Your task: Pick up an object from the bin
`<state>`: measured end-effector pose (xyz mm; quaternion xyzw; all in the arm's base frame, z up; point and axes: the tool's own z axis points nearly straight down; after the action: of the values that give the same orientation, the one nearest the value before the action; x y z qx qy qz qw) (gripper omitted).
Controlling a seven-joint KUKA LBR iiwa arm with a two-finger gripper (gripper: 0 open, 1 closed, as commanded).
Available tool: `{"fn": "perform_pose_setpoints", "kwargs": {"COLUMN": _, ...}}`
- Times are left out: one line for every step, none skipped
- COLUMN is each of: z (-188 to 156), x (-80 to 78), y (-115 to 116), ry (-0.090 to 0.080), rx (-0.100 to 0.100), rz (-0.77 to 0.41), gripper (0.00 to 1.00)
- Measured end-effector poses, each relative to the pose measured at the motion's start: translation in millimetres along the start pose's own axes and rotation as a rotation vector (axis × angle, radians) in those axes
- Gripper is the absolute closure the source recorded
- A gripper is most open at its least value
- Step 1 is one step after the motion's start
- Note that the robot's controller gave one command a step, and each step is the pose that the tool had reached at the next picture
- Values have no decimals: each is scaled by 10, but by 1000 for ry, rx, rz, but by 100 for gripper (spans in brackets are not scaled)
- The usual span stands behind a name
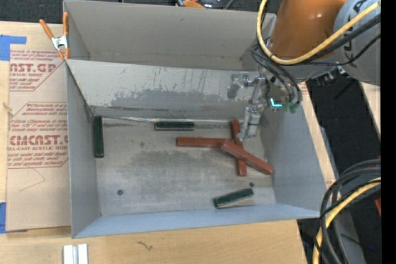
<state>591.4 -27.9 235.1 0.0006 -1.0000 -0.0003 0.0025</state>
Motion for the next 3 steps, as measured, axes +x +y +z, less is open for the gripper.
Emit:
{"fn": "perform_pose_setpoints", "kwargs": {"z": 1533, "x": 462, "y": -157, "ry": 2, "rx": -1, "rz": 86, "gripper": 0}}
{"fn": "perform_pose_setpoints", "kwargs": {"z": 1653, "x": -26, "y": 43, "ry": -9, "rx": -1, "rz": 192, "gripper": 0}}
{"fn": "perform_pose_setpoints", "kwargs": {"z": 1643, "x": 667, "y": -16, "ry": -5, "rx": 0, "rz": 124, "gripper": 0}}
